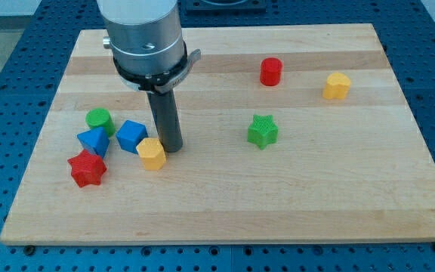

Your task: Move the green star towards the yellow hexagon

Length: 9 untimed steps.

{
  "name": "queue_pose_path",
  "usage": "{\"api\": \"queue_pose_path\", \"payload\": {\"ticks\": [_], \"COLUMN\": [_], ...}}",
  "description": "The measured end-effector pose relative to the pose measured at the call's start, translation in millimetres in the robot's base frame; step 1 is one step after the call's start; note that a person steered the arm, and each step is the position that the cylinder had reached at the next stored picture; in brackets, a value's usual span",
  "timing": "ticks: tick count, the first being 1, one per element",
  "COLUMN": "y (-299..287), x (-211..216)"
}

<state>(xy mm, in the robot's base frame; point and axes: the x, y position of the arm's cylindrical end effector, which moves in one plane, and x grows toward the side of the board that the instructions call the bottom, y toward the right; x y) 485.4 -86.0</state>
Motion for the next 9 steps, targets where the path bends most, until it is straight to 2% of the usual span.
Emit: {"api": "queue_pose_path", "payload": {"ticks": [2, 3, 4, 5, 6, 9], "y": [26, 101, 162, 234, 240, 181], "x": [8, 24, 75, 51, -5, -57]}}
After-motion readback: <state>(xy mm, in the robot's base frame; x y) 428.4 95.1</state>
